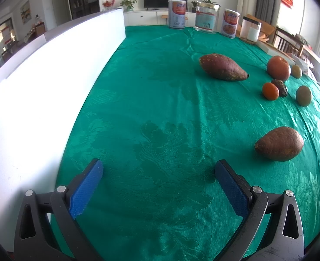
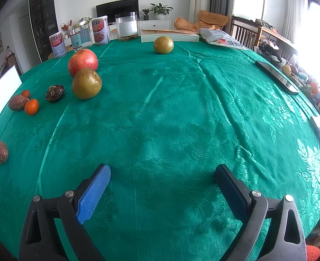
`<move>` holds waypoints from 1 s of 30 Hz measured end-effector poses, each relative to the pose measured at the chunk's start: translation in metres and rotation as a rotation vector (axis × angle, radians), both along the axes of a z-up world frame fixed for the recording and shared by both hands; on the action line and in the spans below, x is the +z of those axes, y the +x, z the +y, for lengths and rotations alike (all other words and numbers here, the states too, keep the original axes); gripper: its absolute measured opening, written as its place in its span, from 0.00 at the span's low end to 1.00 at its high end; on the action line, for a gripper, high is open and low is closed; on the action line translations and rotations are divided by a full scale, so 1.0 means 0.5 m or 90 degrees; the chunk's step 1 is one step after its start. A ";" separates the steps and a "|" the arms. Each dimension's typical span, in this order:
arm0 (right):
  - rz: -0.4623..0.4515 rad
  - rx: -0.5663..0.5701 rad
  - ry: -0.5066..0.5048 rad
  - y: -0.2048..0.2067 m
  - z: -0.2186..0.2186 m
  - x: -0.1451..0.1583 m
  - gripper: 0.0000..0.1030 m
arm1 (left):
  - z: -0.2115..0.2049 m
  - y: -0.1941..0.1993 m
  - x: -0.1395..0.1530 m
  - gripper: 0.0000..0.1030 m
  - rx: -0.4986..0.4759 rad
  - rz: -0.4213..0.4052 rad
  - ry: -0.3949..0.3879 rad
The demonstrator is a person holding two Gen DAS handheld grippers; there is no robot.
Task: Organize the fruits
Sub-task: 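Reach the left tool to the sweet potato and close on it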
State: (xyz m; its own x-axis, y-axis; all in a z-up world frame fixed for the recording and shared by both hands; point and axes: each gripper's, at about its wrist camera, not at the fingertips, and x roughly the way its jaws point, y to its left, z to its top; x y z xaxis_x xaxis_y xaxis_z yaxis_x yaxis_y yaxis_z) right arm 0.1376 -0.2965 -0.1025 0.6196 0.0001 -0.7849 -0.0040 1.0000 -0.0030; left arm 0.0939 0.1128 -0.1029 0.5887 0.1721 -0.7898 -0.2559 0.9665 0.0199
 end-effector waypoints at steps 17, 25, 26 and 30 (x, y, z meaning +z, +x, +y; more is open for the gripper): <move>0.011 0.026 0.004 0.004 0.014 -0.007 1.00 | -0.039 0.229 0.173 0.99 -0.114 -0.029 -0.103; 0.011 0.034 0.003 0.002 0.015 -0.008 1.00 | -0.025 0.406 0.076 0.98 -0.009 0.049 -0.105; 0.012 0.036 0.004 0.002 0.015 -0.008 1.00 | -0.022 0.406 0.066 0.98 -0.005 0.053 -0.107; 0.012 0.041 0.004 0.003 0.016 -0.008 1.00 | -0.022 0.369 0.042 0.99 -0.051 0.065 -0.108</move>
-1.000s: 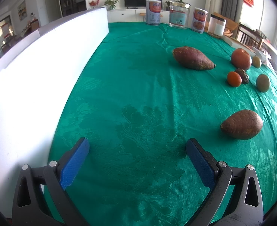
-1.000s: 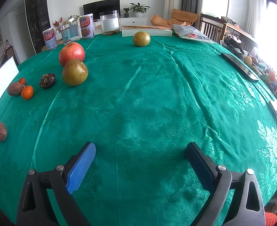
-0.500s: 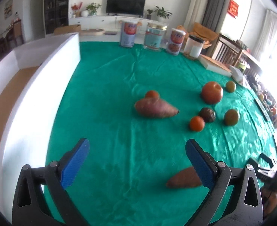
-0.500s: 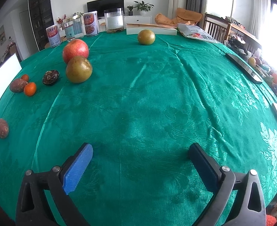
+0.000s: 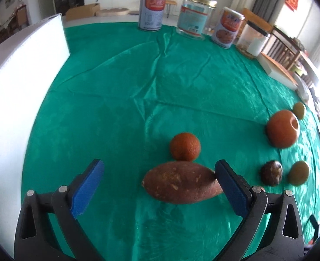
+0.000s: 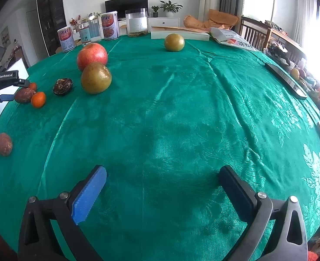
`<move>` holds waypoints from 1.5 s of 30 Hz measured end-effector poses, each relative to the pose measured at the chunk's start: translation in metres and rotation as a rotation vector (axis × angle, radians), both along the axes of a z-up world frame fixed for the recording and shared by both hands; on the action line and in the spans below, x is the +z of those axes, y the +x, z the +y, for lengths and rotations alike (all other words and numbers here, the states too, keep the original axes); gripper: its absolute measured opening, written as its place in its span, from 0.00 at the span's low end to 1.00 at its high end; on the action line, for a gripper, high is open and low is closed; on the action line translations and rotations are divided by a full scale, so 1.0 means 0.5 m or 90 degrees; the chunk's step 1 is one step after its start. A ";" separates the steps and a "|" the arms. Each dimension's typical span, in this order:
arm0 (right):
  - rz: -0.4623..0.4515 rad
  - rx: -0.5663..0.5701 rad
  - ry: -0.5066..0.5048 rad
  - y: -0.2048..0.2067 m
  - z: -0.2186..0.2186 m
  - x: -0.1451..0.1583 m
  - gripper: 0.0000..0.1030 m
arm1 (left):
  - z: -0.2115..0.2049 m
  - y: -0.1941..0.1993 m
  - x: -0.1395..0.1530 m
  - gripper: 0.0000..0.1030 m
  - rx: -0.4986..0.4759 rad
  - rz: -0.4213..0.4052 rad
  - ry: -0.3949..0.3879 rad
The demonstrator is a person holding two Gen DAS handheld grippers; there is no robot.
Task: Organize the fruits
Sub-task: 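Reach the left tool to the sweet potato and close on it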
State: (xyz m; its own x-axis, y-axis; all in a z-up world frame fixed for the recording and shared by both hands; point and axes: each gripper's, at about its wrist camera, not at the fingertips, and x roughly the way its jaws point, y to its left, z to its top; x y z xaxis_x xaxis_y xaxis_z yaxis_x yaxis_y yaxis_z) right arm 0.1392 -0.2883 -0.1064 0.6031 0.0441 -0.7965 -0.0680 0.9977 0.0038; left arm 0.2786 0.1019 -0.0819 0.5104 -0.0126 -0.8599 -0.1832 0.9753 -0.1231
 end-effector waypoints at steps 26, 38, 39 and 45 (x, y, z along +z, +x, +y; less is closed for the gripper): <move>0.000 0.001 0.000 0.001 0.001 0.000 1.00 | -0.067 -0.082 -0.001 0.97 -0.296 0.038 0.189; 0.000 0.001 0.000 0.001 0.001 -0.001 1.00 | -0.064 -0.010 0.013 0.83 -0.262 0.024 0.201; 0.000 0.001 -0.001 0.001 0.001 -0.001 1.00 | -0.069 -0.003 0.015 0.83 -0.265 0.020 0.201; 0.000 0.001 0.000 0.002 0.001 -0.001 1.00 | -0.097 0.018 0.002 0.50 -0.333 0.050 0.172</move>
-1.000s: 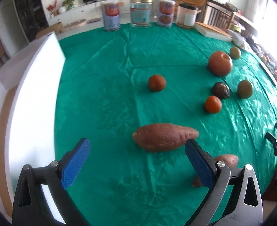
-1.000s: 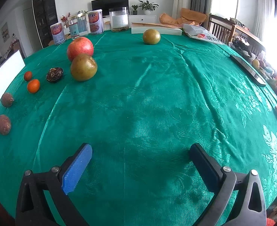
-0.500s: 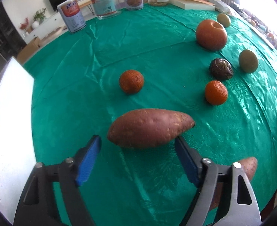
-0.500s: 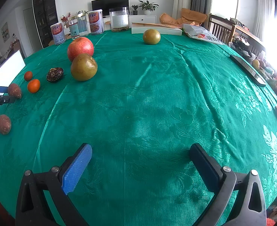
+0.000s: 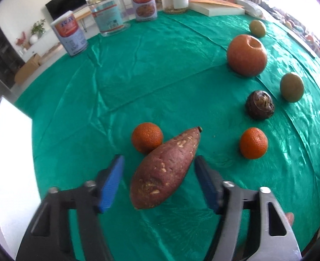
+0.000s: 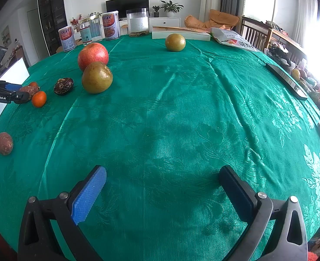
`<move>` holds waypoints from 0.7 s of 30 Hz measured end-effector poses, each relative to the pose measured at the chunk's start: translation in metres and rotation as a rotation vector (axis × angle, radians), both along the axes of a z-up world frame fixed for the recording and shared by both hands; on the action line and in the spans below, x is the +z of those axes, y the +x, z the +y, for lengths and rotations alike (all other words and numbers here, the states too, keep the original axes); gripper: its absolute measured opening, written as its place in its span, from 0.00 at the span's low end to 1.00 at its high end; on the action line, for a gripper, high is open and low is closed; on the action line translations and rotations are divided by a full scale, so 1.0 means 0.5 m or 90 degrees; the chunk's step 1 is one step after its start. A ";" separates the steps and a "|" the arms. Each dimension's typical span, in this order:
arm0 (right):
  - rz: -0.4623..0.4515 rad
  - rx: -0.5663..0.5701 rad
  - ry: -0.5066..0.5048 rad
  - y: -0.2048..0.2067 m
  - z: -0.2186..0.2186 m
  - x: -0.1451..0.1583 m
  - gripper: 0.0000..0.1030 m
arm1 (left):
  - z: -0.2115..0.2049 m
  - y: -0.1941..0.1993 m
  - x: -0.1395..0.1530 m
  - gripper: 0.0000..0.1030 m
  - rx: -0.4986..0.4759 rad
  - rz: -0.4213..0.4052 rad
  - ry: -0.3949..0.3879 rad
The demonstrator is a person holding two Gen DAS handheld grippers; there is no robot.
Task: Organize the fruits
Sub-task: 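Reach the left tool to the sweet potato and close on it, then lift the sweet potato with the left tool while the right tool grasps a pear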
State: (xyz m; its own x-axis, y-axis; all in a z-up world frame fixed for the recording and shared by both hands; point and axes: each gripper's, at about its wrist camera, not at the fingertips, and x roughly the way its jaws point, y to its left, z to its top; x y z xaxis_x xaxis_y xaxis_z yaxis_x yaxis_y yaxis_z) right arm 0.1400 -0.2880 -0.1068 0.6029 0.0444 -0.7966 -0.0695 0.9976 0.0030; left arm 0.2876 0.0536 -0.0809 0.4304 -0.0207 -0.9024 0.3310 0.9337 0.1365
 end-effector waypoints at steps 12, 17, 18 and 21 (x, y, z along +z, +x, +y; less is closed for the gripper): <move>0.000 0.000 0.000 0.000 0.000 0.000 1.00 | 0.097 -0.194 0.001 0.45 0.198 0.024 -0.061; 0.000 0.000 -0.001 0.001 0.000 -0.001 1.00 | 0.129 -0.309 0.000 0.46 0.237 0.014 -0.081; 0.000 0.000 -0.001 0.001 0.000 -0.001 1.00 | 0.130 -0.318 -0.002 0.48 0.234 0.004 -0.080; 0.004 0.001 -0.001 0.003 0.002 0.000 1.00 | 0.130 -0.328 -0.008 0.65 0.226 -0.007 -0.073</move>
State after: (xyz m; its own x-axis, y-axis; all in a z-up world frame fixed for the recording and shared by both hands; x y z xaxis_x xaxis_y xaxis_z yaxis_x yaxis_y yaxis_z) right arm 0.1414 -0.2868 -0.1068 0.5980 0.0439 -0.8003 -0.0712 0.9975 0.0015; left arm 0.1234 0.1185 -0.0847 0.4387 0.0307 -0.8981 -0.0169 0.9995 0.0259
